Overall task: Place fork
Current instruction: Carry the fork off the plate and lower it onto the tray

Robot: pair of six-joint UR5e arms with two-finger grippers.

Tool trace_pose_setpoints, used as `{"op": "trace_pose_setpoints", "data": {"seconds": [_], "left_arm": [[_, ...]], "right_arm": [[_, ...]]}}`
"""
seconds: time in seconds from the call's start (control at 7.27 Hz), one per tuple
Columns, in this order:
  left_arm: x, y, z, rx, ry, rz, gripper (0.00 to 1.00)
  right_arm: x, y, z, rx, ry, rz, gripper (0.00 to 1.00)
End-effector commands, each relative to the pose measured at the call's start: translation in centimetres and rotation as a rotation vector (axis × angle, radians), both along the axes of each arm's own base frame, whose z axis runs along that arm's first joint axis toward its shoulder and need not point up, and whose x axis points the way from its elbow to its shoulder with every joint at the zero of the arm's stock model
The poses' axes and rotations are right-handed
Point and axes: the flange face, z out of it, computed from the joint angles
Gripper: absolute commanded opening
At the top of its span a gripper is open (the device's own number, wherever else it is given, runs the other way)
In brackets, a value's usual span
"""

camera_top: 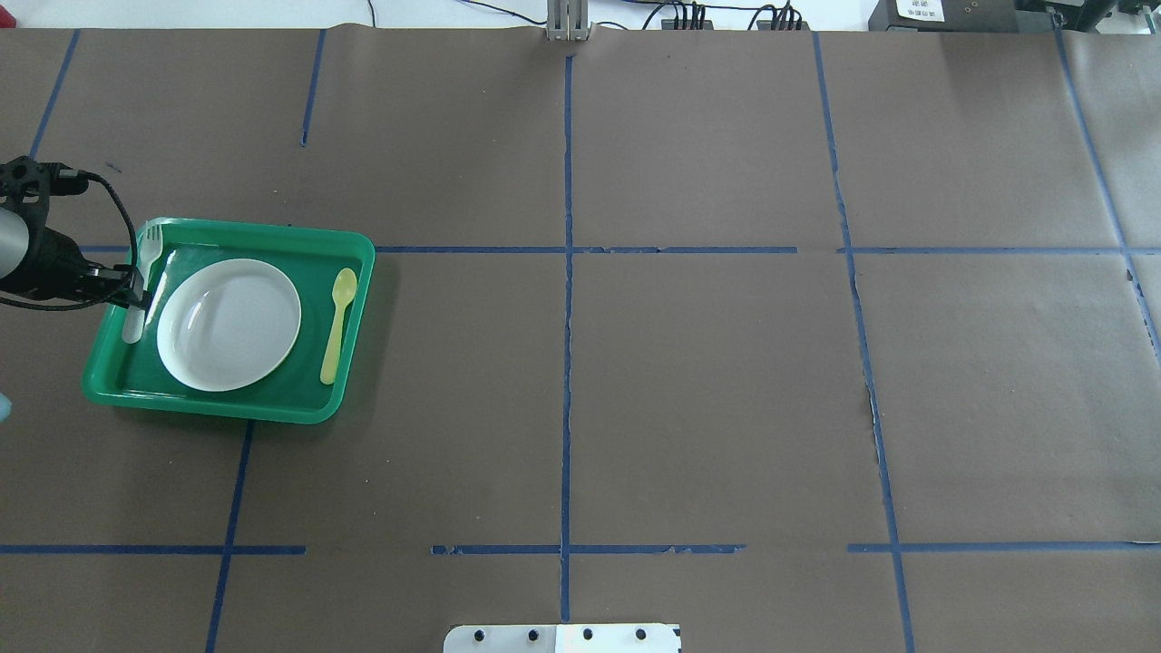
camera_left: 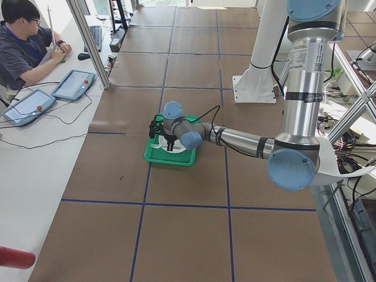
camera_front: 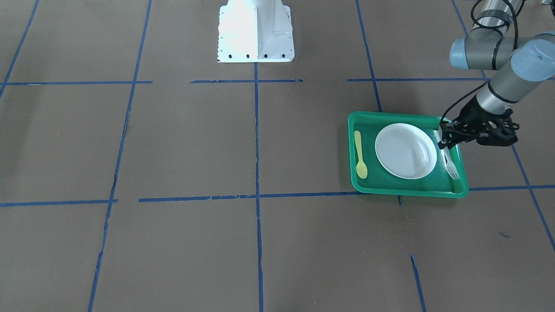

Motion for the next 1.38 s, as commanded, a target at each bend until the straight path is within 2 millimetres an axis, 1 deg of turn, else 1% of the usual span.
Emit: {"op": "trace_pose_setpoints", "data": {"seconds": [0.0, 0.14, 0.28, 0.55, 0.69, 0.96, 1.1, 1.24], "left_arm": [[-0.1, 0.7, 1.5, -0.003, -0.018, 0.022, 0.00], [0.5, 0.4, 2.5, -0.020, -0.025, 0.030, 0.00], [0.6, 0.2, 3.0, -0.029, -0.029, 0.031, 0.00], [0.6, 0.3, 3.0, -0.032, -0.030, 0.032, 0.00], [0.7, 0.2, 2.9, -0.030, -0.028, 0.032, 0.10], [0.7, 0.1, 2.5, -0.001, -0.025, 0.049, 0.99], [0.7, 0.2, 2.7, -0.001, -0.028, 0.052, 1.00], [0.3, 0.4, 2.9, -0.013, -0.030, 0.041, 1.00]], "right_arm": [[0.0, 0.0, 0.0, -0.001, 0.000, 0.001, 1.00], [0.0, 0.0, 0.0, 0.000, 0.000, 0.000, 1.00], [0.0, 0.0, 0.0, 0.000, 0.000, 0.000, 1.00], [0.0, 0.0, 0.0, 0.000, 0.000, 0.000, 1.00], [0.0, 0.0, 0.0, 0.000, 0.000, 0.000, 1.00], [0.0, 0.0, 0.0, 0.000, 0.000, 0.000, 1.00], [0.0, 0.0, 0.0, 0.000, 0.000, 0.000, 1.00], [0.0, 0.0, -0.1, 0.001, 0.000, 0.000, 1.00]]}}
